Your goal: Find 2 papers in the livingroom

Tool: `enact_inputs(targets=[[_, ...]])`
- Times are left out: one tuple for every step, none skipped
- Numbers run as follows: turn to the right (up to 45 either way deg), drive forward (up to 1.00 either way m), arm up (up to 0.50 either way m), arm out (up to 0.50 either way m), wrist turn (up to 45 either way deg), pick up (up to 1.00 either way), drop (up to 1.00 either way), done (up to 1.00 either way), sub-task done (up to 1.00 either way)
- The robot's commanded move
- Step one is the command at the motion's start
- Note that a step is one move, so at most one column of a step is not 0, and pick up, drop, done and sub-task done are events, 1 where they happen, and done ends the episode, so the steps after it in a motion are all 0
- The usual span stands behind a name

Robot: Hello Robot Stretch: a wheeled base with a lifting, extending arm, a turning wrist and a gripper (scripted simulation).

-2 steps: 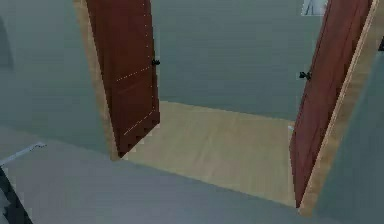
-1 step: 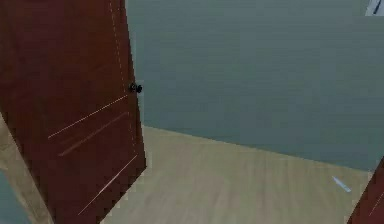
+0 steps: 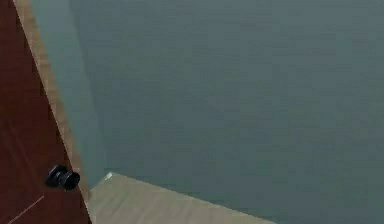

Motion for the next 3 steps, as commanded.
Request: enact_inputs(targets=[[0.0,0.6,0.0,0.0,0.0,0.0,0.0,0.0,0.0],[0.0,0.25,0.0,0.0,0.0,0.0,0.0,0.0,0.0],[45.0,0.0,0.0,0.0,0.0,0.0,0.0,0.0,0.0]])
